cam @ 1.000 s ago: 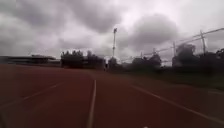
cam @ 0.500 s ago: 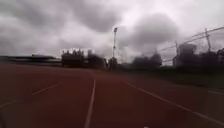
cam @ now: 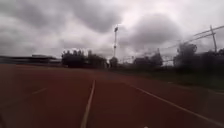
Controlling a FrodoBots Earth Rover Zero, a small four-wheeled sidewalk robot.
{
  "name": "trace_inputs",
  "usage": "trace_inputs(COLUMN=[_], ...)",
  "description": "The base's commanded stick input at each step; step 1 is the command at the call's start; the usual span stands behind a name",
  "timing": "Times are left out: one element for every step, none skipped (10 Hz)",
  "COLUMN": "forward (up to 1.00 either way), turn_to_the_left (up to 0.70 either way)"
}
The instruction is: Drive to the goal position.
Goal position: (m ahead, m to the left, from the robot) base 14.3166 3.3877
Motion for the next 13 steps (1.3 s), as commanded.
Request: trace_inputs(forward=[0.7,0.7,0.7,0.7,0.7,0.7,0.7,0.7,0.7,0.7,0.7,0.7,0.7], turn_to_the_left=[0.0,0.0,0.0,0.0,0.0,0.0,0.0,0.0,0.0,0.0,0.06,0.29,0.35])
